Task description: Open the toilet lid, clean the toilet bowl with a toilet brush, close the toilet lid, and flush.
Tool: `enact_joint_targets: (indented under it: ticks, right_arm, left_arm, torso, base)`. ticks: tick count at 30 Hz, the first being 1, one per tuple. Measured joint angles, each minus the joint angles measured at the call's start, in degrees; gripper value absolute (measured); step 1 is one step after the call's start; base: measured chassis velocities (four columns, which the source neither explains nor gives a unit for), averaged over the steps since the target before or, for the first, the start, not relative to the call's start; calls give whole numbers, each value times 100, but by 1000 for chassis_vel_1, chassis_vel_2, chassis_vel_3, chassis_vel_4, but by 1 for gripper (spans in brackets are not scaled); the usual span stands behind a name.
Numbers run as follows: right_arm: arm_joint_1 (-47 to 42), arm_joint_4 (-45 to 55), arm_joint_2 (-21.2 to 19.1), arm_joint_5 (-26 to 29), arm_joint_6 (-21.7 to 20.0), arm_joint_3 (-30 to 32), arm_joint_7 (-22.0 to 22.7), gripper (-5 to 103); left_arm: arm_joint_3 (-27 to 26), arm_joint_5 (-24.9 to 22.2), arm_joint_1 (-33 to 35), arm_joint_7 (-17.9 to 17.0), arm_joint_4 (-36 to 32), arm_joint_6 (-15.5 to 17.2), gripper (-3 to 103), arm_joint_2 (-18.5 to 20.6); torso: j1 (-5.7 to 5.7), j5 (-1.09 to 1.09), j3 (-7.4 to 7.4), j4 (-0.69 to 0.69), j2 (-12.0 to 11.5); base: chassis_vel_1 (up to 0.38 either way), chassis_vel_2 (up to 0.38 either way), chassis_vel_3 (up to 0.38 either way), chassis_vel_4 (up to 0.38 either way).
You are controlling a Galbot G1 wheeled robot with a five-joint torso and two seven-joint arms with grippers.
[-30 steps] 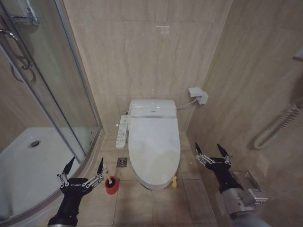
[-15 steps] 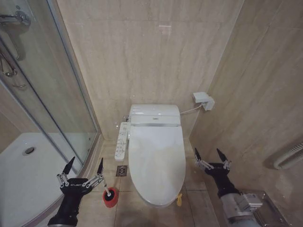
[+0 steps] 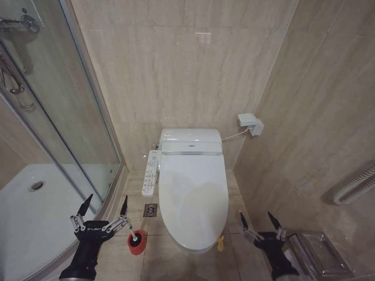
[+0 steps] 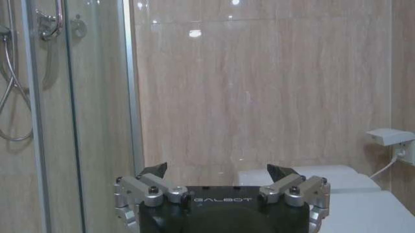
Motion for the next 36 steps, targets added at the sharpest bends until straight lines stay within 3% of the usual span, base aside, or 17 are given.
enact_joint_targets:
  ticks: [6, 11, 36]
  right_arm:
    - [-399, -446, 76, -353, 534, -43, -130, 100]
    - [-403, -859, 93, -499, 692, -142, -199, 100]
    - [972, -3071, 124, -718, 319, -816, -520, 100]
  left_arm:
    - [0, 0, 0, 0, 0, 0, 100, 0]
    - [0, 0, 0, 0, 0, 0, 100, 0]
    - [0, 0, 0, 0, 0, 0, 100, 0]
  torso:
    - [0, 0, 0, 0, 0]
    - [0, 0, 0, -1, 0]
    - [0, 0, 0, 0, -1]
  base:
    - [0, 0, 0, 0]
    - [0, 0, 0, 0]
    - [0, 0, 0, 0]
